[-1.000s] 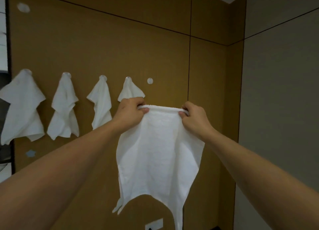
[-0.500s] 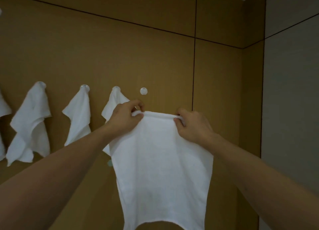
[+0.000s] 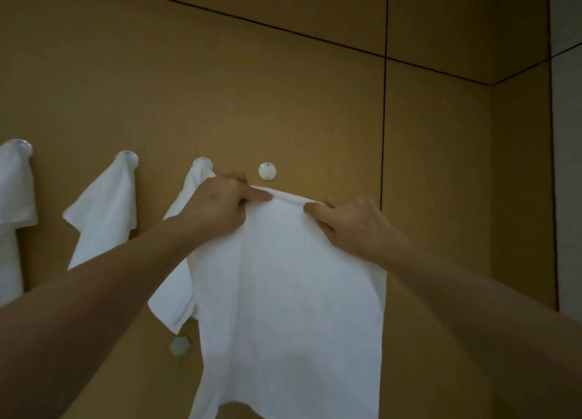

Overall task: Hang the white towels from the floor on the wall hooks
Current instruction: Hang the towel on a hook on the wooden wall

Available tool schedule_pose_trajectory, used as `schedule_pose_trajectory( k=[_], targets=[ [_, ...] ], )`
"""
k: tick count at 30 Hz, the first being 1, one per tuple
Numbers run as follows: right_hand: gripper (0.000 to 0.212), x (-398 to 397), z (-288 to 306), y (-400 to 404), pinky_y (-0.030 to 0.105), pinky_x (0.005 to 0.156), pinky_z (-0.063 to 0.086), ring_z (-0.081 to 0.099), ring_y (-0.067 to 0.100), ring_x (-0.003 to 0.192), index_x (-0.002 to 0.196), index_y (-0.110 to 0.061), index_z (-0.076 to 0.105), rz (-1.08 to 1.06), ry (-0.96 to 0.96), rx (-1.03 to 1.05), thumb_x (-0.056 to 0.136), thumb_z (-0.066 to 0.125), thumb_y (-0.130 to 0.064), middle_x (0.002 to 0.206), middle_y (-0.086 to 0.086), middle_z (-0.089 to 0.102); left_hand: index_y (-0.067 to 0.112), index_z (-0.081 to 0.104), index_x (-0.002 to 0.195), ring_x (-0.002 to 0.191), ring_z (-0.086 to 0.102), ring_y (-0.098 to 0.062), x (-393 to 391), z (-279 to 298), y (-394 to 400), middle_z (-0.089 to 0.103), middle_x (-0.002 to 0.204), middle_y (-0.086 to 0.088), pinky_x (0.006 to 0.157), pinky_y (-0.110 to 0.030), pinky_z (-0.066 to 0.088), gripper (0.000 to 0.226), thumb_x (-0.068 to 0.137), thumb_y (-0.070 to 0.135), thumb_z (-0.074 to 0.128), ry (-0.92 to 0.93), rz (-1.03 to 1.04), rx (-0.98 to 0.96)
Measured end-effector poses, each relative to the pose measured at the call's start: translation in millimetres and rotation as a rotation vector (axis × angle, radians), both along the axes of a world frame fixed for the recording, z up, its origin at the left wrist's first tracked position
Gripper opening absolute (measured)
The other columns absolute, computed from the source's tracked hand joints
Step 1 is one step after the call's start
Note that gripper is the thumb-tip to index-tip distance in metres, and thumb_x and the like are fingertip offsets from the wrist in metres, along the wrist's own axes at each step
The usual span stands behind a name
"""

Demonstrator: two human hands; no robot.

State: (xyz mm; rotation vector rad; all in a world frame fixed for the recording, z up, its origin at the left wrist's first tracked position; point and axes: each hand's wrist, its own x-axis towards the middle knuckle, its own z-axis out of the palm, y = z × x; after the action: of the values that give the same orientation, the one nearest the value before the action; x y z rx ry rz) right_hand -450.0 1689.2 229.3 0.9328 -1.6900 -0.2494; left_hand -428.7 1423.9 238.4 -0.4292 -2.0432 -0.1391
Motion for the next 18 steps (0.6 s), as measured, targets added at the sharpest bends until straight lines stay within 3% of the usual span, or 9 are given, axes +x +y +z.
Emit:
schedule_pose_trajectory(
  k=[4, 8, 10, 15, 18],
  targets=[
    [0.035, -65, 25, -29, 0.025, 0.051, 0.025, 0.044, 0.023, 0.05, 0.119, -0.013, 0.07, 0.065, 0.035, -0.033, 0.084, 0.072, -0.014, 0.062, 0.009, 0.05, 0.045, 0.058, 0.129, 0.08, 0.056, -0.024, -56, 17, -26, 0.055, 0.098, 0.0, 0.057, -0.027, 0.025, 0.06, 0.087, 0.003, 0.048, 0.111, 0.139, -0.164],
    [0.036, -139, 42, -61, 0.03, 0.051, 0.031, 0.055, 0.032, 0.052, 0.117, -0.011, 0.072, 0.144, 0.034, -0.115, 0.081, 0.076, -0.011, 0.063, 0.017, 0.055, 0.047, 0.052, 0.134, 0.075, 0.05, -0.022, -114, 37, -42, 0.047, 0.099, 0.003, 0.056, -0.029, 0.028, 0.063, 0.086, 0.005, 0.049, 0.089, 0.25, -0.134],
    [0.035, -174, 51, -76, 0.032, 0.053, 0.037, 0.058, 0.035, 0.056, 0.12, -0.013, 0.07, 0.137, 0.008, -0.165, 0.085, 0.07, -0.014, 0.068, 0.021, 0.058, 0.043, 0.054, 0.133, 0.075, 0.053, -0.024, -142, 49, -46, 0.047, 0.098, 0.002, 0.06, -0.032, 0.038, 0.063, 0.084, 0.005, 0.048, 0.076, 0.269, -0.14],
    [0.037, -247, 91, -97, 0.031, 0.077, 0.043, 0.065, 0.028, 0.096, 0.13, -0.032, 0.062, 0.05, -0.149, -0.306, 0.097, 0.047, -0.031, 0.105, 0.007, 0.071, 0.033, 0.054, 0.133, 0.072, 0.049, -0.027, -201, 82, -46, 0.049, 0.102, -0.003, 0.064, -0.031, 0.035, 0.058, 0.08, 0.009, 0.046, 0.112, 0.353, -0.165],
    [0.031, -265, 110, -109, 0.029, 0.099, 0.046, 0.061, 0.013, 0.115, 0.118, -0.031, 0.071, 0.216, -0.482, -0.43, 0.092, 0.054, -0.029, 0.123, -0.009, 0.068, 0.023, 0.059, 0.125, 0.072, 0.049, -0.028, -227, 88, -42, 0.051, 0.105, -0.006, 0.065, -0.035, 0.044, 0.051, 0.078, 0.009, 0.047, 0.079, 0.405, -0.121]
  ],
)
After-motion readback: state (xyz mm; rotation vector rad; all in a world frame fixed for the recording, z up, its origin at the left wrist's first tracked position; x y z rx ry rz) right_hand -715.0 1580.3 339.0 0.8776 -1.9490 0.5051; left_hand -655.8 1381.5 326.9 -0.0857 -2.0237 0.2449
